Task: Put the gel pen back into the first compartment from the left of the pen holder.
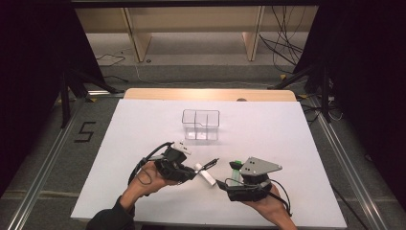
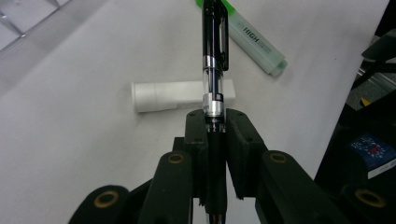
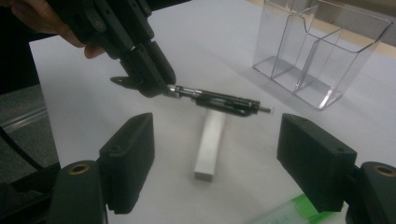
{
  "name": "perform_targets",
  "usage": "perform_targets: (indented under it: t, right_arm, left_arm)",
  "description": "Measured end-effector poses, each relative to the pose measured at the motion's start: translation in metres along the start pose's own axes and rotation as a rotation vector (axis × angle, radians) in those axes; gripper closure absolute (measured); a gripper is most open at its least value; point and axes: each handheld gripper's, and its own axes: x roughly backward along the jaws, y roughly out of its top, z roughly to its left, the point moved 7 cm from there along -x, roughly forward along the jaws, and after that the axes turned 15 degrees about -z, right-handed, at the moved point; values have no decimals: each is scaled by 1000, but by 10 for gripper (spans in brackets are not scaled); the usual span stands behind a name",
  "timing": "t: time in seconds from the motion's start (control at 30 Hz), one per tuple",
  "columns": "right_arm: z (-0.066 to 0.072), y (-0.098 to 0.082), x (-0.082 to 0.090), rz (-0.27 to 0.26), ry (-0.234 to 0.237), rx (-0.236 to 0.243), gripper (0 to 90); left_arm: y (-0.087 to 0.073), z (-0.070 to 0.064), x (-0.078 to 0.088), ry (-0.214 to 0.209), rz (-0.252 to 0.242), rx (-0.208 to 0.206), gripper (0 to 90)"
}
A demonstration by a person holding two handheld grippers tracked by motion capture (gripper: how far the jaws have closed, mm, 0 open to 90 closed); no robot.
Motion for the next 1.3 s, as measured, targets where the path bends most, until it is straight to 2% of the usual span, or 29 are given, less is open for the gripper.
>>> perform_targets:
  t: [0.13,0.37,0.63,1.07,1.2,1.3]
  right_arm:
    - [4,0,0,-1,12,33,284]
    - [13,-2,-4,9,22,125,284]
    - [26,-12,-12,66,20,301,285]
    - [34,-22,-19,108,-20,477,298]
    - [37,-25,-21,116,-37,547,304]
    - [40,-28,-23,127,-51,621,323]
  left_arm:
    - [4,-6,-5,-31,31,-17,794]
    - [4,-18,-9,-72,86,-62,794]
    - [0,-23,-10,-88,125,-85,794]
    - [-3,-26,-10,-101,158,-97,794]
    - [-3,-28,-10,-108,164,-100,794]
    - [-4,-29,-10,-111,169,-102,794]
